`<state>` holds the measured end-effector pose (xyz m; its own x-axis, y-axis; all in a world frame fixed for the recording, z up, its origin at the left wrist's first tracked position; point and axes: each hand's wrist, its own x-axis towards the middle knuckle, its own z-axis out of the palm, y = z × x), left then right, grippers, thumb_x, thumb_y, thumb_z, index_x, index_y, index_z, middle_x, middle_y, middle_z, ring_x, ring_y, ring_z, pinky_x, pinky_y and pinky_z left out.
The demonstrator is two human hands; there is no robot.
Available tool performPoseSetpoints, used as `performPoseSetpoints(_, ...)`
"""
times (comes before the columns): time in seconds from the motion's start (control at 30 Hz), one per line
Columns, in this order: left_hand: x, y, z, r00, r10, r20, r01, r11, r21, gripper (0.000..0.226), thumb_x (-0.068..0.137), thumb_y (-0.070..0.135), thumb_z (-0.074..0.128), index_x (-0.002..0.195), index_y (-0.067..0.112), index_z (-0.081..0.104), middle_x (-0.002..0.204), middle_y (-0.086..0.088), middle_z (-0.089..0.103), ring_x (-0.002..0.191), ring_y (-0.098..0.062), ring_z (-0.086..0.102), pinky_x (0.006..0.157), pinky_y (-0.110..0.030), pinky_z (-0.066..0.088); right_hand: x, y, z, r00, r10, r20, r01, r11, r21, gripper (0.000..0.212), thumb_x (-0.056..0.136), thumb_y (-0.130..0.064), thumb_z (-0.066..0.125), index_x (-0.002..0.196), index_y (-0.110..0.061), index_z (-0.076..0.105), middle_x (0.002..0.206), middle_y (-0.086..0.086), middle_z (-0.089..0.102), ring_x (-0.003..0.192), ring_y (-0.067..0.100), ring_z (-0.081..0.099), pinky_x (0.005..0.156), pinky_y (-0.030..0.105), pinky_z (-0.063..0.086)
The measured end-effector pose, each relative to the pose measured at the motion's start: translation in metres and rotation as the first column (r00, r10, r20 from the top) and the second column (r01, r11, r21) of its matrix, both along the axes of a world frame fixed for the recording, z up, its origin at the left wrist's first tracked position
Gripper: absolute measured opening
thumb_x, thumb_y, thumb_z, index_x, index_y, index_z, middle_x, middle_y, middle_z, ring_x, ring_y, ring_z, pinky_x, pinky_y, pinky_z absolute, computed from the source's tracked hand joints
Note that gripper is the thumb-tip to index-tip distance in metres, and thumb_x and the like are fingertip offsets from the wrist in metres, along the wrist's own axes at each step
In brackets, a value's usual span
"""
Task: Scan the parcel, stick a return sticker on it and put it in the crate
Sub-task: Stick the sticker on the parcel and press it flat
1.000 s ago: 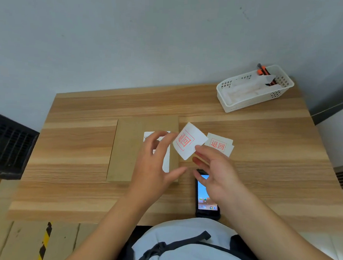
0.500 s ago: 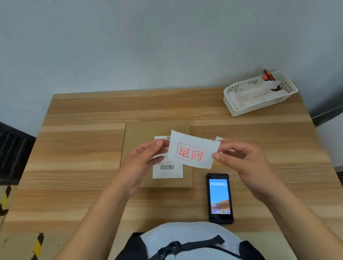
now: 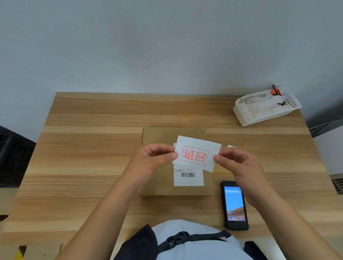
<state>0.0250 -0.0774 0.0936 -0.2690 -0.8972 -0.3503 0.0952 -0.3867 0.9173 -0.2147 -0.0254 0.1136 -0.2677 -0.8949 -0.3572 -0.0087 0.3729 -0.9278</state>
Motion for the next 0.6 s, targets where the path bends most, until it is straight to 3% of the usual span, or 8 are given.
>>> performPoseSetpoints(0.1,0.016,-0.002,-0.014,0.997,0.046,0.062,-0.044,0.998,-0.039,0.014,0.077,-0.004,0.077,0.079,0.009,0.075,0.071,0.006,0.075,0.068,-0.003,0.068,0.067,-0.012,0.051,0.025,-0.004,-0.006,0.999,-0.038,-0.035,0.039,0.999,0.036,0.014,0.078,-0.001,0.079,0.077,-0.015,0.078,0.087,0.005,0.080,0.087,0.015,0.074,0.088,0.031,0.053)
performPoseSetpoints(0.17,0.027,-0.003,-0.026,0.994,0.078,0.074,-0.076,0.997,-0.021,0.014,0.076,-0.003,0.079,0.077,0.011,0.076,0.069,0.006,0.076,0.067,-0.003,0.068,0.066,-0.012,0.051,0.041,-0.007,-0.010,0.996,-0.067,-0.056,0.071,0.995,0.073,0.014,0.079,0.000,0.078,0.078,-0.013,0.077,0.084,0.002,0.079,0.079,0.008,0.072,0.080,0.025,0.050)
performPoseSetpoints(0.27,0.039,-0.005,-0.045,0.991,0.115,0.073,-0.118,0.993,0.027,0.012,0.074,-0.002,0.080,0.078,0.009,0.077,0.071,0.004,0.077,0.068,-0.003,0.069,0.066,-0.013,0.051,0.061,-0.015,-0.019,0.989,-0.095,-0.111,0.109,0.986,0.126,0.009,0.080,-0.001,0.077,0.086,-0.008,0.077,0.091,0.005,0.079,0.088,0.016,0.072,0.081,0.025,0.050)
performPoseSetpoints(0.47,0.064,-0.017,-0.070,0.980,0.126,0.156,-0.136,0.989,0.053,0.014,0.076,0.000,0.080,0.076,0.014,0.077,0.067,0.011,0.076,0.064,0.002,0.067,0.062,-0.010,0.049,0.098,-0.034,-0.040,0.967,-0.052,-0.251,0.100,0.978,0.183,0.019,0.084,-0.003,0.073,0.077,-0.021,0.074,0.086,-0.004,0.075,0.081,0.011,0.068,0.070,0.023,0.047)
performPoseSetpoints(0.6,0.074,-0.038,-0.082,0.968,0.106,0.228,-0.116,0.993,0.033,0.023,0.076,0.003,0.081,0.070,0.025,0.075,0.065,0.013,0.074,0.063,0.004,0.064,0.063,-0.010,0.049,0.111,-0.053,-0.057,0.963,-0.074,-0.258,0.144,0.954,0.262,0.013,0.086,-0.006,0.071,0.086,-0.019,0.073,0.089,0.001,0.073,0.065,0.016,0.060,0.051,0.022,0.043)
